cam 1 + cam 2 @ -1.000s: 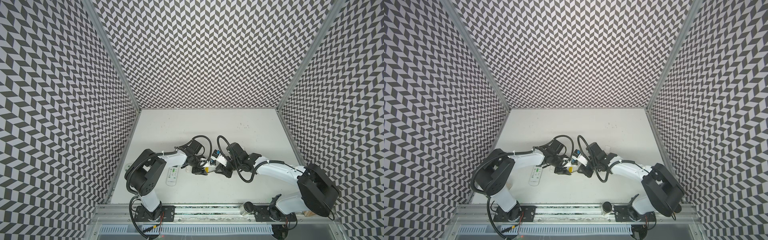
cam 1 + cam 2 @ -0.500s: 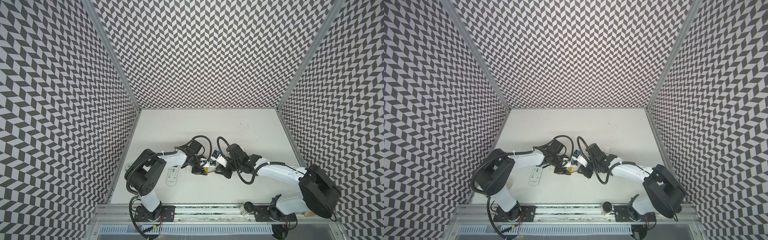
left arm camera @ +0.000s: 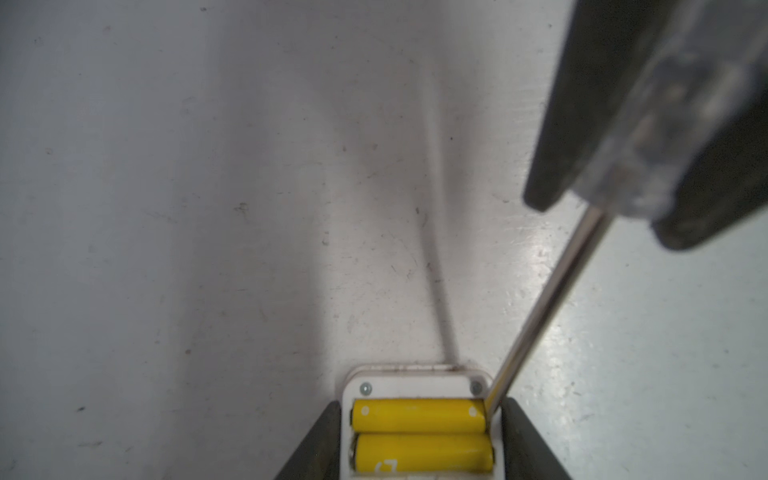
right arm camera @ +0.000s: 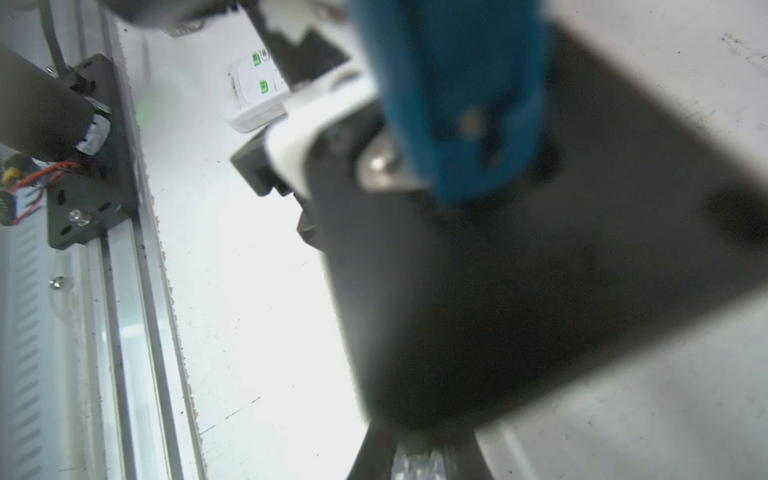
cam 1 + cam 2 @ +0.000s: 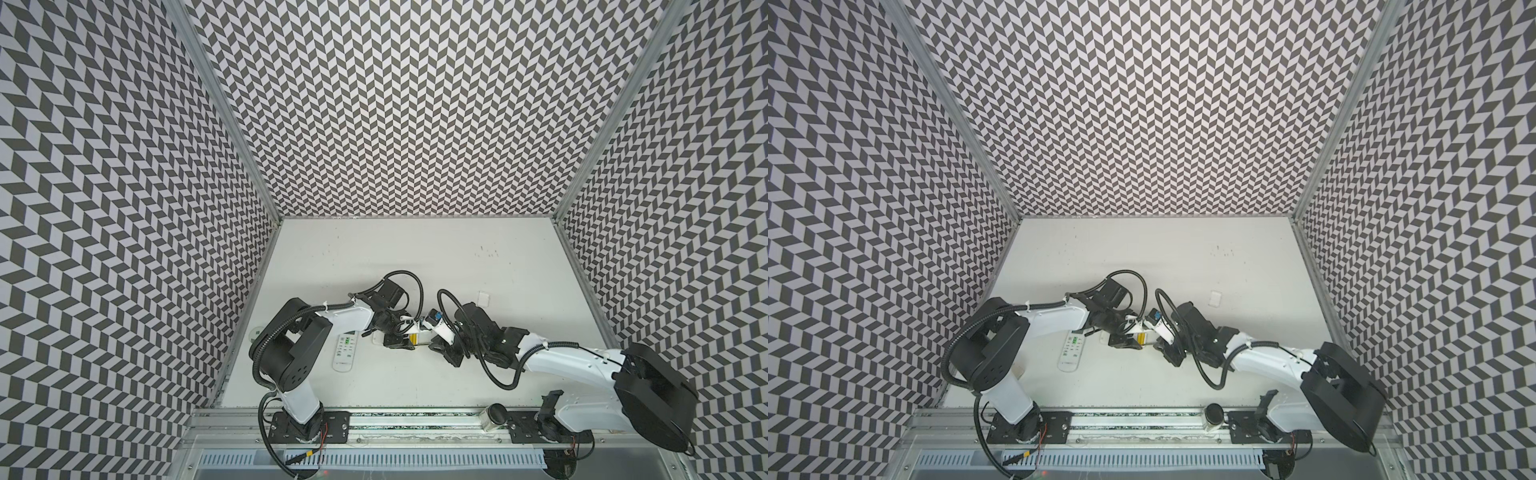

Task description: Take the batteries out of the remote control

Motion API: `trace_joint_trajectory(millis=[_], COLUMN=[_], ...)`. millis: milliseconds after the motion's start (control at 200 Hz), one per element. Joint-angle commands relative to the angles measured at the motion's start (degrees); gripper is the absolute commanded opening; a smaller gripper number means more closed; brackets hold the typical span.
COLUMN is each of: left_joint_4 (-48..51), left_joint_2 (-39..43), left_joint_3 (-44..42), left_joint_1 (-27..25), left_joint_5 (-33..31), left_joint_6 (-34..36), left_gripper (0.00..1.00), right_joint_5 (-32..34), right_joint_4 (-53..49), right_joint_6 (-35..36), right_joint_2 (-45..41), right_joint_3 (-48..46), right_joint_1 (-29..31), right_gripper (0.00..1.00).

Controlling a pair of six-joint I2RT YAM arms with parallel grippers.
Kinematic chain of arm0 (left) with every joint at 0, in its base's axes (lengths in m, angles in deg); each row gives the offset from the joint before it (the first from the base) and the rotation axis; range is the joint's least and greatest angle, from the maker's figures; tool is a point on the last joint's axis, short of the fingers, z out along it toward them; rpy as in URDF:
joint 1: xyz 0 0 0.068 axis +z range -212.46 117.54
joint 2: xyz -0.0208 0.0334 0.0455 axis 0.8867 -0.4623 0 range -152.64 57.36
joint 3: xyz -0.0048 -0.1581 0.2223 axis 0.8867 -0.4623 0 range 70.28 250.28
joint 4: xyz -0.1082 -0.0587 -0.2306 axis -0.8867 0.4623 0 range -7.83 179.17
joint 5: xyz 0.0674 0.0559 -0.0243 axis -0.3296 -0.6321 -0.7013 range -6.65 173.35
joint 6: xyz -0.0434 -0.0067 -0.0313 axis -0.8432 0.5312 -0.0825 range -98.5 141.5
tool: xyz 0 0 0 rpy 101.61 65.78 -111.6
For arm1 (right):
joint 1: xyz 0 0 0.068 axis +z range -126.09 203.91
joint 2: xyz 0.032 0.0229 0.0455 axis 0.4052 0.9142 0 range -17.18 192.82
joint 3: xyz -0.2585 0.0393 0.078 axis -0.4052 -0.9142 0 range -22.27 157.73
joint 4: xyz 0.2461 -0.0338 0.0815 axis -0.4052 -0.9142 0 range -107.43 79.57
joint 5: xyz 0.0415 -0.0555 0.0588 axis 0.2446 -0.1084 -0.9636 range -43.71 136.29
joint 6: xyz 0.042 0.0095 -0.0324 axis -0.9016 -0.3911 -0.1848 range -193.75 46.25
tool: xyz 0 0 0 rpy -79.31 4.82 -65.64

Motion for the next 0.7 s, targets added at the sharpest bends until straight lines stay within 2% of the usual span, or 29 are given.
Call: trace_joint_trajectory(millis=[0, 190, 486, 696], left_joint_4=[3.5, 3.4, 3.2, 3.1], left_joint_2=[-1.7, -1.5, -1.7, -1.7], left_joint_3=[-1.5, -1.7, -1.9, -2.0], left_joint_1=[-0.5, -0.6, -0.6, -0.6], left_joint_5=[-1.2, -1.2, -1.3, -1.4], left_joint_6=[-0.2, 0.1, 0.1, 0.1], left_gripper=[0.47, 0.47, 0.47, 0.47], right_joint_5=[15.2, 18.8, 19.8, 19.9], right_joint_4=[14.5, 17.6, 22.1, 21.3], right_joint_6=[-0.7, -0.3, -0.1, 0.2], right_joint_2=[-0.6, -3.3, -5.9, -6.5], right_joint_3=[-1.3, -3.1, -4.8, -5.2], right_joint_1=[-0.1, 0.4, 0.9, 1.0], right_gripper=[0.00, 0.00, 0.00, 0.00])
